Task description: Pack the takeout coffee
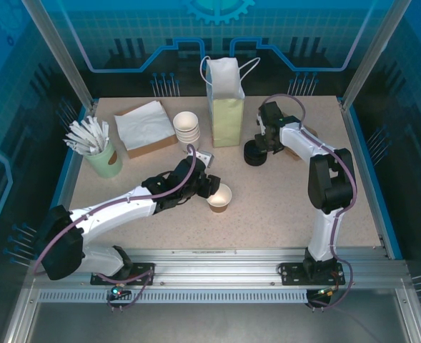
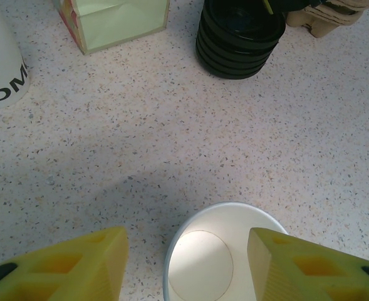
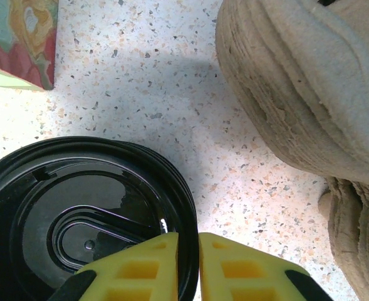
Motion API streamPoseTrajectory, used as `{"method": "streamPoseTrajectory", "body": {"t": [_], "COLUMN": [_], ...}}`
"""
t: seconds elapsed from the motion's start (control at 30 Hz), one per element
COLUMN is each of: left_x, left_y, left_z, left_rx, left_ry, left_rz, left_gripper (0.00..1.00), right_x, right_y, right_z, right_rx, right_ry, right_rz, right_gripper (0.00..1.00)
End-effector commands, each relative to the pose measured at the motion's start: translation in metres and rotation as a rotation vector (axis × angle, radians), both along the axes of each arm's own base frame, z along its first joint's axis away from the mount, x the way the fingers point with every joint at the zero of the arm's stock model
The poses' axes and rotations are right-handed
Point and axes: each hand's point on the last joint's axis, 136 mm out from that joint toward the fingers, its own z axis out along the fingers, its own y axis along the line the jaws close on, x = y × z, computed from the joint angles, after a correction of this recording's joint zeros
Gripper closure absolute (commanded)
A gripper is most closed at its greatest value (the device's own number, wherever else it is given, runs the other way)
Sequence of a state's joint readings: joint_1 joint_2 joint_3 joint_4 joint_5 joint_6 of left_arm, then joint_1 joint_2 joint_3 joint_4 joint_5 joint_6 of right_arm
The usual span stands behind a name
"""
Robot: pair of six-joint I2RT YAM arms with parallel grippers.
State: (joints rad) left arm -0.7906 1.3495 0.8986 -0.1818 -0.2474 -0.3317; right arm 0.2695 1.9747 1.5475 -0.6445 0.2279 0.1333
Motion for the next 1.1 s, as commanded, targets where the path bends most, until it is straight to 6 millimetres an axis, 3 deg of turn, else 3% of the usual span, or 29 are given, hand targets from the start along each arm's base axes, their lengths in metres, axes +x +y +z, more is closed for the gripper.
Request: {"method": "streamPoseTrajectory", "body": {"t": [0.0,0.27,0.8,1.07], "left_x": [0.0,0.001,0.0,0.003], "left_y": [0.001,0.003,0.005,0.007], "left_z": [0.003,0.003,0.003,0.01], "left_rx": [0.017,0.021,0.018,-0.024], "left_ry": [-0.023,-0.025,-0.026,-0.023], "left_rz": [-0.002,0.004,0.007,0.027], "left_gripper": [0.46,0.45,0.45,0.45], "right_x": [-0.002,-0.003,-0.003,-0.003], "right_y": [0.006,0.002,0.003,0.006], "right_z": [0.018,0.002,-0.002,0.042], "right_rx": [0.019,-0.01,-0.012,0.039], "right_ry": [-0.016,0.022,0.037,-0.062], "right_rz": [0.017,0.016,0.022,0.016], "right_gripper": [0.83,0.78,0.83,0.85]}}
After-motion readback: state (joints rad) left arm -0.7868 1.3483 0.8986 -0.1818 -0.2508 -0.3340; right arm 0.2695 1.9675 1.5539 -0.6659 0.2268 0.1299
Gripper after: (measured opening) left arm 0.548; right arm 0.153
